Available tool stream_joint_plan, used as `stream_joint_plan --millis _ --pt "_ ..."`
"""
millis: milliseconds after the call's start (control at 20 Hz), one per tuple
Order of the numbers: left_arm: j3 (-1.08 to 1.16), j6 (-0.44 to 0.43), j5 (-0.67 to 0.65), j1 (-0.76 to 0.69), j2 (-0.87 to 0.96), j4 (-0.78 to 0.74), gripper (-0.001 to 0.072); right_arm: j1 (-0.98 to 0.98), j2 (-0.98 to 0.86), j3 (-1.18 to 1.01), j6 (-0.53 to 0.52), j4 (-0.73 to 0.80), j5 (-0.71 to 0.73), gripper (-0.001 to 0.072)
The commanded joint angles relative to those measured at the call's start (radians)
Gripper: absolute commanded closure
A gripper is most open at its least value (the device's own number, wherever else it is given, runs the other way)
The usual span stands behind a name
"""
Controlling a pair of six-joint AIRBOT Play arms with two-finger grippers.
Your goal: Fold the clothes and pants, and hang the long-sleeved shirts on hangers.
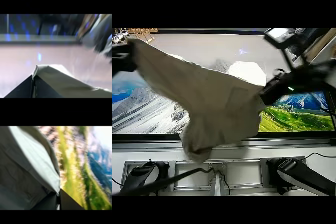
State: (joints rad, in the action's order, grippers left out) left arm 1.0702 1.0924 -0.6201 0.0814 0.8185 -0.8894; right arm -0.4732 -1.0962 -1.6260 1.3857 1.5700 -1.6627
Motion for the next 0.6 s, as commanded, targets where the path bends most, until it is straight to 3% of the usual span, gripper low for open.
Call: stream_joint_plan --millis 0,150,200,250,300,350,400,450,550 --pt "-0.014 -0.001 0.095 -0.042 0.258 0.029 0.0708 0.183 -0.145 0.134 -0.098 0.024 0.283 0.0679" --pt "-0.013 -0.001 0.369 -0.165 0.429 0.091 0.0708 0.32 -0.319 0.124 -0.097 0.0 0.697 0.0654" --pt "-0.013 -0.001 0.508 -0.22 0.473 0.09 0.0708 0.345 -0.362 0.112 -0.089 0.002 0.827 0.0444" --pt "-0.013 0.0 0.633 -0.268 0.505 0.09 0.0706 0.367 -0.394 0.093 -0.011 0.002 0.925 0.0255" --pt "-0.013 0.005 0.735 -0.307 0.526 0.091 0.0702 0.381 -0.404 0.074 0.122 0.002 0.958 0.025" --pt "-0.013 0.007 0.768 -0.327 0.531 0.091 0.0562 0.397 -0.4 0.061 0.292 -0.001 0.947 0.0251" --pt "-0.012 0.008 0.753 -0.33 0.527 0.092 0.0345 0.406 -0.388 0.06 0.404 -0.012 0.913 0.0251" --pt "-0.013 0.007 0.691 -0.325 0.516 0.094 0.0284 0.411 -0.375 0.06 0.401 -0.022 0.835 0.0253" --pt "-0.013 0.007 0.454 -0.276 0.477 0.09 0.0287 0.41 -0.361 0.063 0.292 -0.021 0.621 0.0256"
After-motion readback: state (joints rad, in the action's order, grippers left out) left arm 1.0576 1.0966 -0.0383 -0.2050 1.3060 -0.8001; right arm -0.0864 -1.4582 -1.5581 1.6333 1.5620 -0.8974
